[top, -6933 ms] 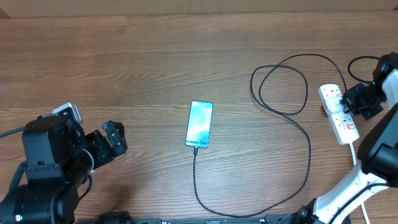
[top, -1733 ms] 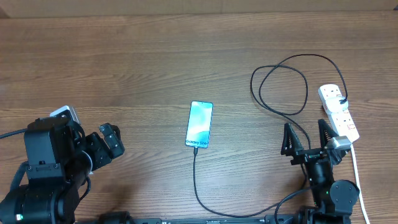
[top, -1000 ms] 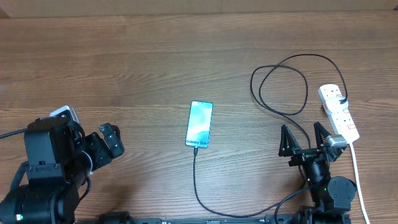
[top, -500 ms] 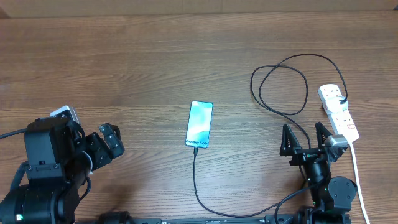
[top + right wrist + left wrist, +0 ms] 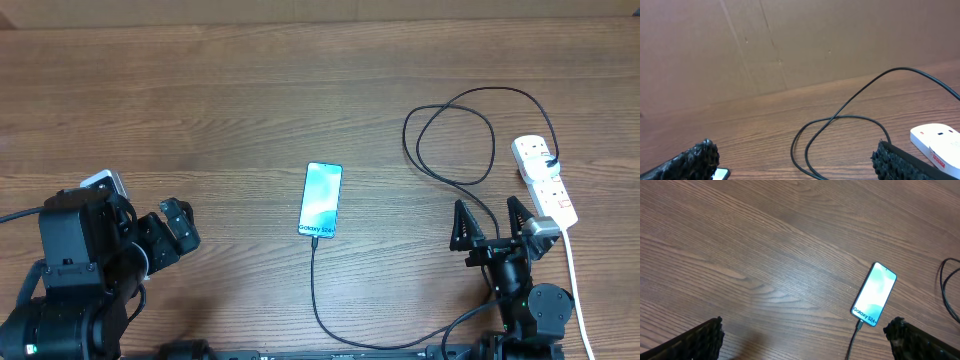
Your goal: Plug charger to phone and switch on socket
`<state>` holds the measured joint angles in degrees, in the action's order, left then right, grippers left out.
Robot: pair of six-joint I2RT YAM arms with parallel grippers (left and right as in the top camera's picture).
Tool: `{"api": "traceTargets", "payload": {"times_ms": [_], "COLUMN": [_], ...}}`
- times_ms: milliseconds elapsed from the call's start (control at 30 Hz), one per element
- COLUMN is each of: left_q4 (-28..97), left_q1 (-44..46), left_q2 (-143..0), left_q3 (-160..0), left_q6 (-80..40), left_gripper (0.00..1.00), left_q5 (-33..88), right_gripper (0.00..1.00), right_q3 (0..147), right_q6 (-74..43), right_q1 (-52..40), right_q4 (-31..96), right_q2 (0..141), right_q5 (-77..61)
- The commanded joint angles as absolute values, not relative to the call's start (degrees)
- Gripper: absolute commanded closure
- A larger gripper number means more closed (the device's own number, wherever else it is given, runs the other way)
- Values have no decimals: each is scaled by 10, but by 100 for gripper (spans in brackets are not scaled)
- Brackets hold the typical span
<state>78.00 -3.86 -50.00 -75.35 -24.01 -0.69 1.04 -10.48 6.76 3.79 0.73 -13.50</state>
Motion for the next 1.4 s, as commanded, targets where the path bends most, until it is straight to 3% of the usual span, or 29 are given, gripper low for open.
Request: {"api": "traceTargets", "payload": {"times_ms": [0, 500, 933, 1367], "left_q4": [778, 778, 778, 779], "left_q1": [-38, -36, -36, -37], "left_q2": [-500, -503, -263, -160], "left_q3": [-754, -729, -562, -515], "left_q6": [-244, -244, -244, -248], "left_gripper": [1, 0, 0, 0], "left_q5": [-4, -4, -4, 14], "right_gripper": [0, 0, 0, 0], "right_q3": [4, 4, 4, 4], "right_q6": [-102, -102, -102, -102], "right_q1": [70, 70, 70, 70], "right_q4": [35, 35, 35, 35], "right_q2": [2, 2, 2, 2], "right_q5": [-131, -131, -131, -131]}}
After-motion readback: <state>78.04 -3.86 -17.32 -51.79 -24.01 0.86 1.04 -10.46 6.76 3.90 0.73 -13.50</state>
